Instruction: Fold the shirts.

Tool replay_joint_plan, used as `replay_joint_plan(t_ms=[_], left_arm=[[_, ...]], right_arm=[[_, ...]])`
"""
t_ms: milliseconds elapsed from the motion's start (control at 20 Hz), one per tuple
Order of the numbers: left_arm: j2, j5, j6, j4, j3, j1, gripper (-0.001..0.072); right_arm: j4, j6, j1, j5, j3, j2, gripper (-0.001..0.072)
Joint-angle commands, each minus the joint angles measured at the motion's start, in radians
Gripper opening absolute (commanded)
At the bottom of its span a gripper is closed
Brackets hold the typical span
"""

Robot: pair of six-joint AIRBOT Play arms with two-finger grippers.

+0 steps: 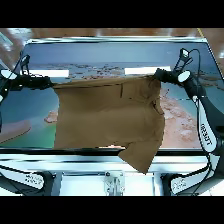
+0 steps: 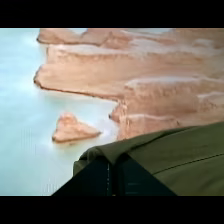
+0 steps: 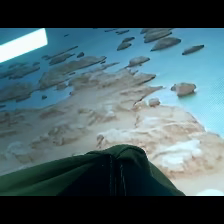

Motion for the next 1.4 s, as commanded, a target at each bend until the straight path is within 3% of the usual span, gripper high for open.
replay_joint_plan(t_ms=[0, 150, 300, 400, 500, 700, 950, 1350], left_arm=[[-0.081, 0.022, -0.029, -0.005, 0.023, -0.012, 0.0043], [-0.069, -0.068, -0.040, -0.008, 0.024, -0.007, 0.0043], [-0.043, -0.269, -0.040, -0.008, 0.024, 0.018, 0.0043], [-0.047, -0.436, -0.053, 0.007, 0.023, 0.032, 0.0043], [-0.055, -0.523, -0.113, 0.082, 0.023, 0.034, 0.0042], [-0.069, -0.542, -0.195, 0.105, 0.006, 0.030, 0.0043], [-0.076, -0.543, -0.227, 0.114, -0.044, 0.024, 0.0043], [-0.082, -0.561, -0.283, 0.126, -0.046, 0.025, 0.0042]], right_arm=[[0.003, -0.003, 0.008, 0.004, -0.001, -0.042, 0.0068], [-0.012, -0.003, -0.002, 0.129, 0.000, -0.026, 0.0068], [-0.105, 0.014, -0.044, 0.425, -0.001, 0.039, 0.0068], [-0.206, 0.106, -0.068, 0.653, -0.001, 0.063, 0.0068], [-0.286, 0.179, -0.068, 0.823, -0.016, 0.060, 0.0067], [-0.285, 0.222, -0.040, 0.804, -0.108, 0.059, 0.0067], [-0.285, 0.286, -0.029, 0.733, -0.133, 0.059, 0.0068], [-0.285, 0.312, -0.029, 0.732, -0.133, 0.060, 0.0068]])
